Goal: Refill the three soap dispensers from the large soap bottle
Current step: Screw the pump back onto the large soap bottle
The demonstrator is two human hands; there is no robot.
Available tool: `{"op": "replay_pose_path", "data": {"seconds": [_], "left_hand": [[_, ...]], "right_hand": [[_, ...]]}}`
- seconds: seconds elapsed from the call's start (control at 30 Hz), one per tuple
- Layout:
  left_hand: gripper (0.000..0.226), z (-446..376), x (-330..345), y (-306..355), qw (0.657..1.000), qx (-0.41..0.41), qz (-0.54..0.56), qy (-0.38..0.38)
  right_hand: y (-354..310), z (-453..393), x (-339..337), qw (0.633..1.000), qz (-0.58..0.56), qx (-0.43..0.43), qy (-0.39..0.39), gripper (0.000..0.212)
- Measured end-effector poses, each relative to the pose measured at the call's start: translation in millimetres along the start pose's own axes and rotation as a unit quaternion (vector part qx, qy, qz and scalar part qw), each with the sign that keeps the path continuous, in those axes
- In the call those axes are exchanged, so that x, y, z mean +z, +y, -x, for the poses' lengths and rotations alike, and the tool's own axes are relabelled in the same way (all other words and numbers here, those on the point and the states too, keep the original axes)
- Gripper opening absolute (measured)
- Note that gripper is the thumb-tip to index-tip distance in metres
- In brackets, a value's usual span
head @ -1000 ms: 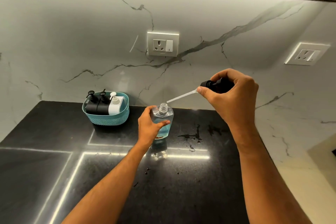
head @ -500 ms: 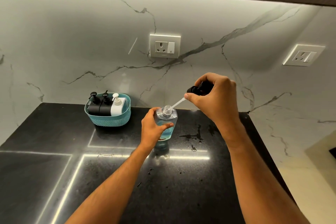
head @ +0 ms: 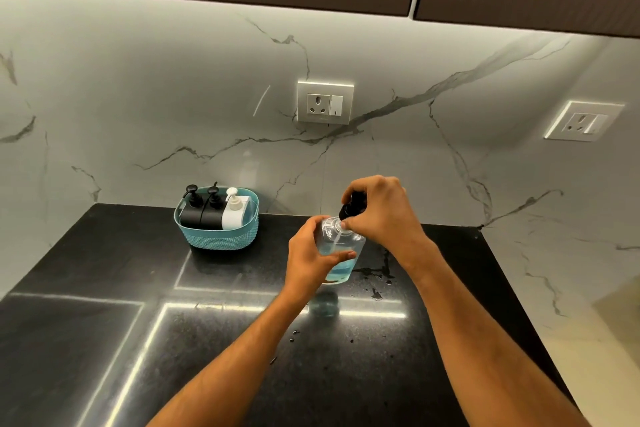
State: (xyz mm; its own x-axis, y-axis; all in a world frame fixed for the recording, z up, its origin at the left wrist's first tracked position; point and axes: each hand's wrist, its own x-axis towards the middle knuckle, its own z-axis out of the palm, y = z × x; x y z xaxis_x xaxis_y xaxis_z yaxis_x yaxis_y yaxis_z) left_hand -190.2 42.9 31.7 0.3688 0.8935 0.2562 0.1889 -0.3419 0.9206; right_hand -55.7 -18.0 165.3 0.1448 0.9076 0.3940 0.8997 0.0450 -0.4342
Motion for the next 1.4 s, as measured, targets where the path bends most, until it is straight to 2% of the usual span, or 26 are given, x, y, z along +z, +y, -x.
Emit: {"op": "replay_pose_path", "data": {"seconds": [0.2,0.3,0.53,0.63,0.7,0.83,0.9,1.1,1.3,1.4], "left_hand": [[0.068,8.2,-0.7,6.0,1.0,0.001,0.017,-0.01],[0.067,10.0,-1.7,7.0,0.999,0.002,0.031,-0.009],[0.068,9.9,-5.9,7.8,0.999,0.004,0.043,-0.004],[0.067,8.7,-8.8,10.2,0.999,0.008,0.052,-0.004],[0.067,8.2,-9.8,12.4,0.998,0.016,0.056,-0.01],[0.063,9.1,-10.6,19.3,0.998,0.027,0.055,-0.014],[0.062,10.1,-11.5,22.7,0.998,0.028,0.061,-0.013],[0.061,8.4,-14.9,23.3,0.997,0.031,0.069,-0.009],[0.064,8.2,-13.4,21.7,0.998,0.022,0.062,-0.005],[0.062,7.6,-14.8,23.1,0.998,0.023,0.055,-0.005]], "right_hand": [[3.8,-3.2,-1.0,0.999,0.005,-0.001,-0.032,0.029],[7.7,-2.7,-0.3,0.999,0.0,0.008,-0.036,0.041],[8.3,11.6,10.6,1.0,-0.008,0.01,0.027,0.066],[12.0,15.2,8.7,0.995,-0.096,0.023,0.007,0.082],[13.9,17.5,10.9,0.99,-0.135,0.018,0.025,0.079],[11.9,21.4,15.4,0.989,-0.121,0.029,0.082,0.076],[11.7,21.9,15.7,0.988,-0.133,0.03,0.07,0.074],[19.3,23.6,17.9,0.979,-0.194,0.045,0.039,0.047],[17.6,27.1,19.4,0.973,-0.222,0.051,0.039,0.064],[25.1,29.1,17.0,0.966,-0.25,0.052,0.039,0.056]]}}
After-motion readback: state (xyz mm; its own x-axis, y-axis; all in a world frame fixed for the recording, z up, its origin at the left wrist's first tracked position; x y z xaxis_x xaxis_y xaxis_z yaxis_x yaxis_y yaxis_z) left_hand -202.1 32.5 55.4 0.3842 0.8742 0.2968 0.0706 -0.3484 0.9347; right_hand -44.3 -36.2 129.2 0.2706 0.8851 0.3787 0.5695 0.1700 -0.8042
